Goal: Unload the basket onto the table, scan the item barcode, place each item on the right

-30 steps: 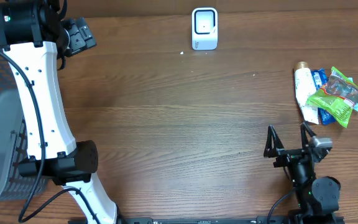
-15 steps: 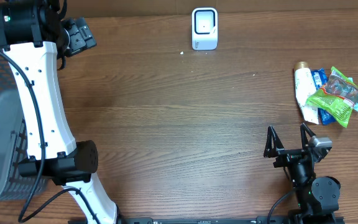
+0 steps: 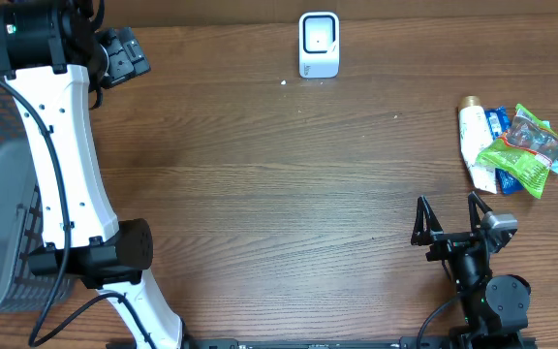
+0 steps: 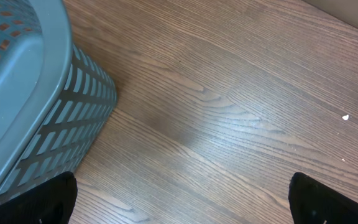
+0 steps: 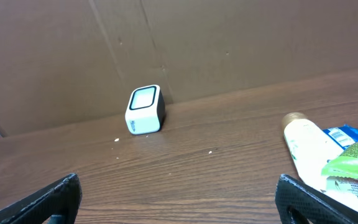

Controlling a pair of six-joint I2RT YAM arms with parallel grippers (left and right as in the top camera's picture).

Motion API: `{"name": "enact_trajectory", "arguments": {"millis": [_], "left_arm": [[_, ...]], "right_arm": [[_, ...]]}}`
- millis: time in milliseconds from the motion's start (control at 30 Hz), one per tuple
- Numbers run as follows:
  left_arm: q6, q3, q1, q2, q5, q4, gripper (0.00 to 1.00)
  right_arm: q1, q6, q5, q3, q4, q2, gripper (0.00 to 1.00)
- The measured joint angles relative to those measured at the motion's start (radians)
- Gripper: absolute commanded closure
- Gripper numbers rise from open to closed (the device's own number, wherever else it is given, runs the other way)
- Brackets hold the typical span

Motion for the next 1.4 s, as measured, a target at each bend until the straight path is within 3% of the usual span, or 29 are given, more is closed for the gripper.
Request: {"name": "enact_trajectory", "arguments": {"millis": [267,367,467,633,867,1133,1400], "left_arm": [[0.000,-0.004,0.000,0.000,0.000,-0.001,0.00],[0.000,-0.114,-0.002,-0.048,-0.001,0.024,0.00],[0.000,-0.337,-0.002,-0.167,0.002,0.161,0.00],[0.017,-0.867,-0.002,-0.508,0.042,0.617,0.00],[0.252,-1.422,-0.002,-0.892,0.218,1.041,0.00],[0.378,-1.960,-0.002,-1.301,0.306,1.403,0.00],[0.403,-2.304,-0.002,-1.595,0.330,1.577,0.00]], "right_arm": [[0.000,0.000,0.000,0.000,0.000,0.000,0.00],[0.000,-0.001,0.000,0.000,0.000,0.000,0.00],[0.000,0.000,0.003,0.000,0.000,0.000,0.00],[0.000,0.000,0.003,0.000,0.000,0.000,0.00],[0.000,0.000,0.003,0.000,0.000,0.000,0.00],[0.000,0.001,0.003,0.000,0.000,0.000,0.00],[0.000,0.002,0.003,0.000,0.001,0.000,0.00]]}}
